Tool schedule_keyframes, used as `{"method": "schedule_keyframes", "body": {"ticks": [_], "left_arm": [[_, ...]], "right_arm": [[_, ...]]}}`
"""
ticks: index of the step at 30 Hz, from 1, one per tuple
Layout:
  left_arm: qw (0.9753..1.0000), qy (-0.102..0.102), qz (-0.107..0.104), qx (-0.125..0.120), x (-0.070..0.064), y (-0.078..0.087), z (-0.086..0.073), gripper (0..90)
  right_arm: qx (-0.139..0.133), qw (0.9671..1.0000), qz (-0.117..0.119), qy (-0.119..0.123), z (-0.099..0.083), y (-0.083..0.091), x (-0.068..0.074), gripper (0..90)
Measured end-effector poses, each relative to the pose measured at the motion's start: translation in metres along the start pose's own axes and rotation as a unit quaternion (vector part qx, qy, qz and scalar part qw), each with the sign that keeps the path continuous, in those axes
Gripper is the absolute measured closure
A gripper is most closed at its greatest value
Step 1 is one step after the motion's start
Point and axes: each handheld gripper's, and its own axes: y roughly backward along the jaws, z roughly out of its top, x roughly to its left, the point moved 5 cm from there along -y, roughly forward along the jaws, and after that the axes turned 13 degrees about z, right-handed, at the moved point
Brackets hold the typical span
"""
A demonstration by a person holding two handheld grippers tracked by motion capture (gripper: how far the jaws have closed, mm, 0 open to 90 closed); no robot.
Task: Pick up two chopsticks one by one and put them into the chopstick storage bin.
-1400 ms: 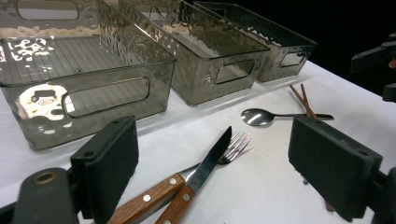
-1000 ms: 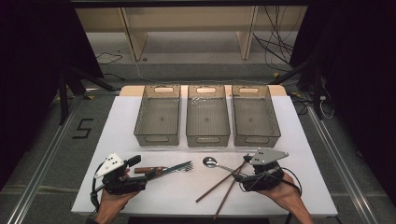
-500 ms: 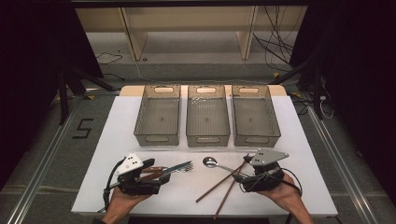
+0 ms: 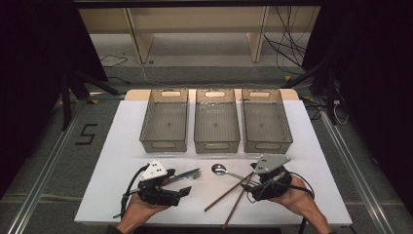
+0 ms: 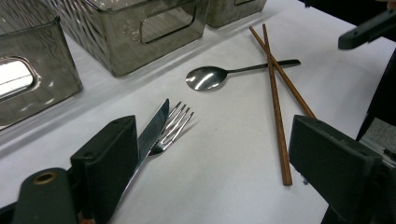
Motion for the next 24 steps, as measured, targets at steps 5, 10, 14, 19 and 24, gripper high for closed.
{"method": "schedule_keyframes", "body": {"ticks": [5, 10, 14, 19, 24], "left_arm": [[1.0000, 0.003, -0.001, -0.002, 0.002, 0.001, -0.001, 15.7], [0.9999, 0.008, -0.001, -0.009, 0.005, 0.004, -0.001, 15.8], [0.9999, 0.010, 0.000, -0.011, 0.006, 0.005, 0.000, 15.7], [0.9999, 0.011, -0.001, -0.011, 0.007, 0.006, -0.001, 15.7], [0.9998, 0.011, -0.002, -0.014, 0.008, 0.007, -0.001, 15.7]], "right_arm": [[0.072, 0.9959, 0.034, 0.042, 0.006, -0.014, 0.001, 31.3], [0.138, 0.9862, 0.052, 0.077, 0.013, -0.032, -0.001, 34.8], [0.182, 0.9750, 0.065, 0.109, 0.017, -0.045, -0.002, 38.3], [0.224, 0.9611, 0.088, 0.135, 0.021, -0.055, -0.005, 43.6], [0.255, 0.9488, 0.106, 0.153, 0.023, -0.061, -0.010, 48.8]]}}
